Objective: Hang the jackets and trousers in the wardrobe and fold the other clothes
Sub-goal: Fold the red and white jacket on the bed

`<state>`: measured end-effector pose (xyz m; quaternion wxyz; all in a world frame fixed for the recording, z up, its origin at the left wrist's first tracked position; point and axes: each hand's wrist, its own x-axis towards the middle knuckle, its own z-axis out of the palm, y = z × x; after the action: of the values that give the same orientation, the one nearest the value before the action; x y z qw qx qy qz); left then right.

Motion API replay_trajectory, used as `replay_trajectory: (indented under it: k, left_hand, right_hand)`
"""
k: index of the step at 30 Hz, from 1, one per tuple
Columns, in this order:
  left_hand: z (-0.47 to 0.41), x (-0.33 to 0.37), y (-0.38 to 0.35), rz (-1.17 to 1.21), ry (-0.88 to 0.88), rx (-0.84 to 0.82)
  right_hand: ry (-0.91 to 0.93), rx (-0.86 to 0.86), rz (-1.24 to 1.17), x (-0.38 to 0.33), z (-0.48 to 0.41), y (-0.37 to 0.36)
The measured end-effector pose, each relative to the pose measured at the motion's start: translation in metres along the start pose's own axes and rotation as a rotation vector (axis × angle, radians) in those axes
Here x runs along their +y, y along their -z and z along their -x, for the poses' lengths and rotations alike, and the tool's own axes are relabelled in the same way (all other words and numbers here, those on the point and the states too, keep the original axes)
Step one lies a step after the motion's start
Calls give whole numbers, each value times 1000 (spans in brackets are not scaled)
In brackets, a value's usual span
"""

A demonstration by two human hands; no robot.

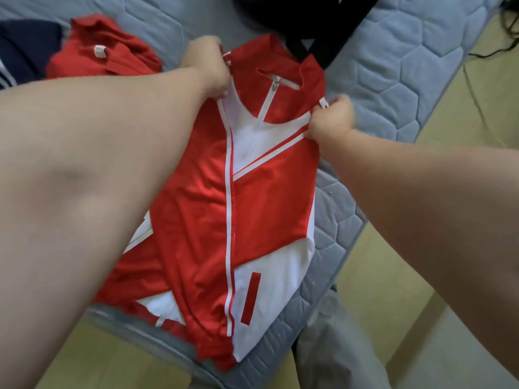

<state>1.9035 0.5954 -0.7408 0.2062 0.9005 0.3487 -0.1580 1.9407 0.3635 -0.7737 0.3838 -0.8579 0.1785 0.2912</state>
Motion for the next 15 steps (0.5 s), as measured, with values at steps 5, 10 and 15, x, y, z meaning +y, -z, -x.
replay_trajectory:
  k: [5,10,15]
  left_hand:
    - [18,12,18,219,56,-110]
    - [95,-13,29,582,268,-180]
    - [178,-71,28,1044,624,-208]
  right_hand:
    - [82,-44,49,-21,15,15]
    - [260,-191,188,4,86,13]
    - [574,-290,545,48,166,1]
